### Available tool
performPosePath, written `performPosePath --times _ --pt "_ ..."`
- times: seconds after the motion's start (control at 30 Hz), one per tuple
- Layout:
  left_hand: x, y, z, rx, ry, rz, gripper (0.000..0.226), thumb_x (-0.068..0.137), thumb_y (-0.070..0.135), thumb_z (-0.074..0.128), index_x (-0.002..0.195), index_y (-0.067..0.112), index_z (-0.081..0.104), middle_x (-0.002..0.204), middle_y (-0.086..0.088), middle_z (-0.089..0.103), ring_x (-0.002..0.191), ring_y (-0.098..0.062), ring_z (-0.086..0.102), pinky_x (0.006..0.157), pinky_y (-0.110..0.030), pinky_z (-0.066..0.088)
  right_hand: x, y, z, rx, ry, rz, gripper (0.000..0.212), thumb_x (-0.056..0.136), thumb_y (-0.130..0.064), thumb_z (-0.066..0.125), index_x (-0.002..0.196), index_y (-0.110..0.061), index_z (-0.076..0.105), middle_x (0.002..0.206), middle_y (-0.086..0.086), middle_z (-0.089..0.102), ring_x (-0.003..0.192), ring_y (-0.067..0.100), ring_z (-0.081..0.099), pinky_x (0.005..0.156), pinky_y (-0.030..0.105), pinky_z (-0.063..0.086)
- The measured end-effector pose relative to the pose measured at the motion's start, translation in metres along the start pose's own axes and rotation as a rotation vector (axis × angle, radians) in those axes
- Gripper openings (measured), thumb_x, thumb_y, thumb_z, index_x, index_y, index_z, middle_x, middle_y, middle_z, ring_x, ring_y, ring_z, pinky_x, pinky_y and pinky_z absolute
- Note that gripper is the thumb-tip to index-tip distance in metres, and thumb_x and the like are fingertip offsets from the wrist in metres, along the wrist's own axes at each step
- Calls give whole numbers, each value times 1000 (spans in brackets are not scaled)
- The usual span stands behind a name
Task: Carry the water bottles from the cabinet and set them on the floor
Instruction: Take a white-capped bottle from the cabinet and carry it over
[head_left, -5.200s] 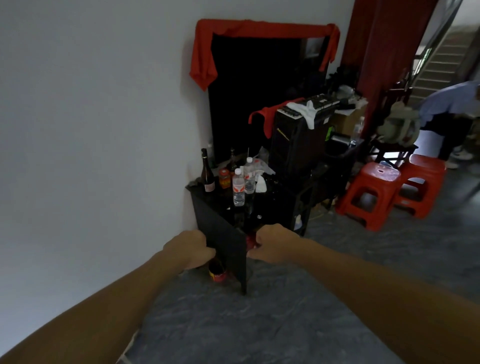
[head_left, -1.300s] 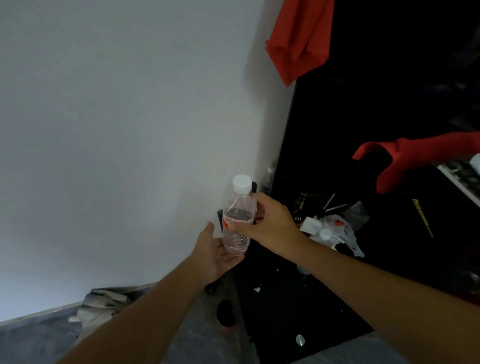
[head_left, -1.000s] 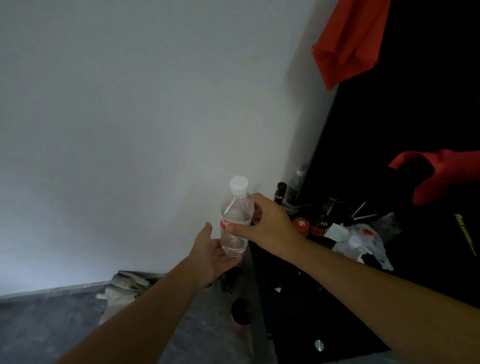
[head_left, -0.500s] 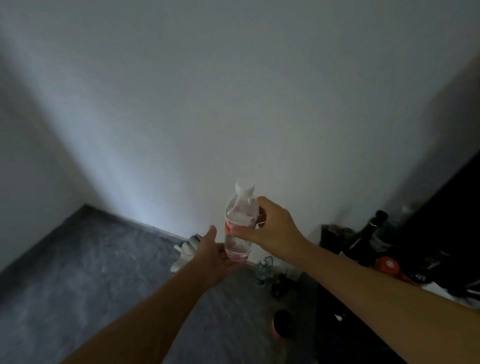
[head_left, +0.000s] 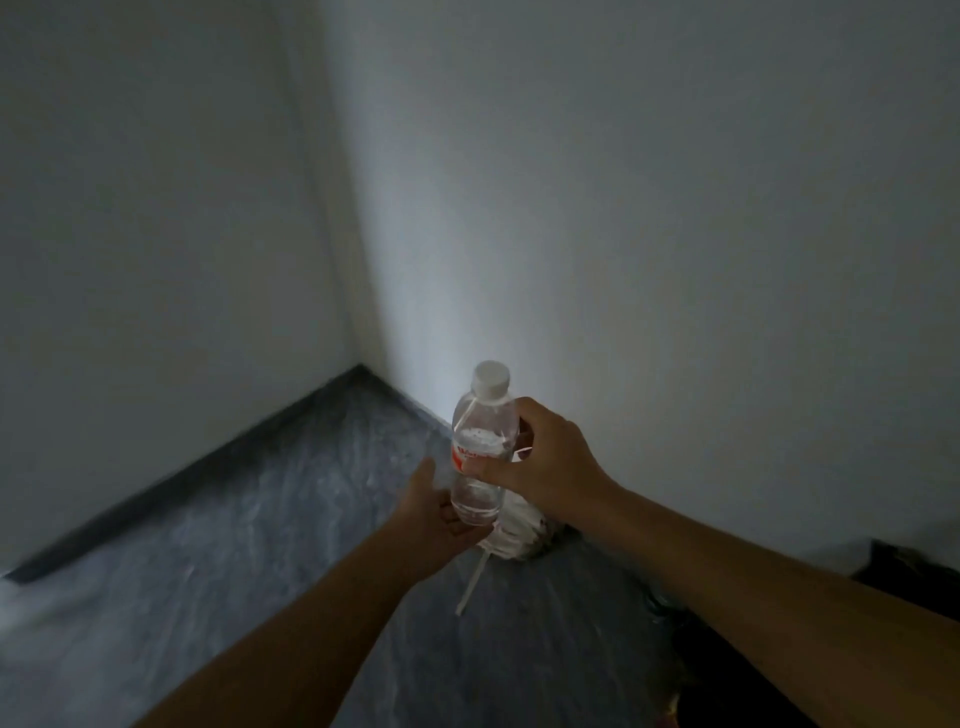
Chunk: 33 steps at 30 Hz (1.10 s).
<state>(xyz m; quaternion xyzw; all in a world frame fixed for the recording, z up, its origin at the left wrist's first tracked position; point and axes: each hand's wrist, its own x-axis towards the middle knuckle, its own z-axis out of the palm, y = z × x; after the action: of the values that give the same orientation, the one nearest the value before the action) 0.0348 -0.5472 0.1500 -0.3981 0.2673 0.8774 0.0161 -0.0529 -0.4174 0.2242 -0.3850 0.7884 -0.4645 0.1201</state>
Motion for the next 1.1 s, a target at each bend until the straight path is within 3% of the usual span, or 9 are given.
performPosePath --times 0.13,0.33,0.47,0.6,0.77,0.93,1.1 --pt "-24 40 -69 -38 51 59 76 91 64 34 111 -5 59 96 -26 72 91 -36 69 68 -41 56 24 -42 68 1 -77 -35 55 66 -57 78 108 -32 54 98 -18 62 85 -1 62 72 11 46" --pt "-73 100 -163 -138 151 158 79 92 64 32 108 -9 59 95 -27 72 96 -36 66 70 -41 54 57 -113 167 31 -217 -114 50 64 -56 80 102 -38 52 92 -23 62 82 0 63 68 9 48" --pt "-105 133 -223 -201 234 235 79 93 63 31 105 -9 60 90 -26 73 94 -36 66 71 -43 53 75 -154 231 74 -332 -187 50 66 -48 83 105 -32 56 91 -20 64 82 -4 62 65 8 48" --pt "-130 157 -279 -266 296 301 81 92 65 30 102 -9 61 92 -27 72 96 -36 66 73 -43 53 89 -186 291 135 -440 -236 54 65 -45 84 109 -23 61 96 -10 69 87 4 65 77 27 56" --pt "-153 181 -334 -381 361 382 83 91 65 33 102 -11 63 94 -27 72 94 -37 66 73 -44 54 110 -222 354 149 -547 -320 53 61 -49 85 102 -25 61 90 -15 68 80 -2 65 68 18 54" --pt "-177 202 -381 -470 432 467 82 91 65 35 105 -11 61 90 -26 73 94 -36 65 75 -45 52 129 -260 409 178 -701 -389 61 61 -53 84 109 -24 60 97 -11 69 85 3 66 76 32 59" --pt "-203 223 -421 -540 514 534 79 93 61 34 99 -12 62 86 -27 72 93 -37 65 72 -45 53 141 -295 461 182 -797 -458 65 62 -58 80 113 -25 58 100 -10 68 86 6 66 77 34 59"
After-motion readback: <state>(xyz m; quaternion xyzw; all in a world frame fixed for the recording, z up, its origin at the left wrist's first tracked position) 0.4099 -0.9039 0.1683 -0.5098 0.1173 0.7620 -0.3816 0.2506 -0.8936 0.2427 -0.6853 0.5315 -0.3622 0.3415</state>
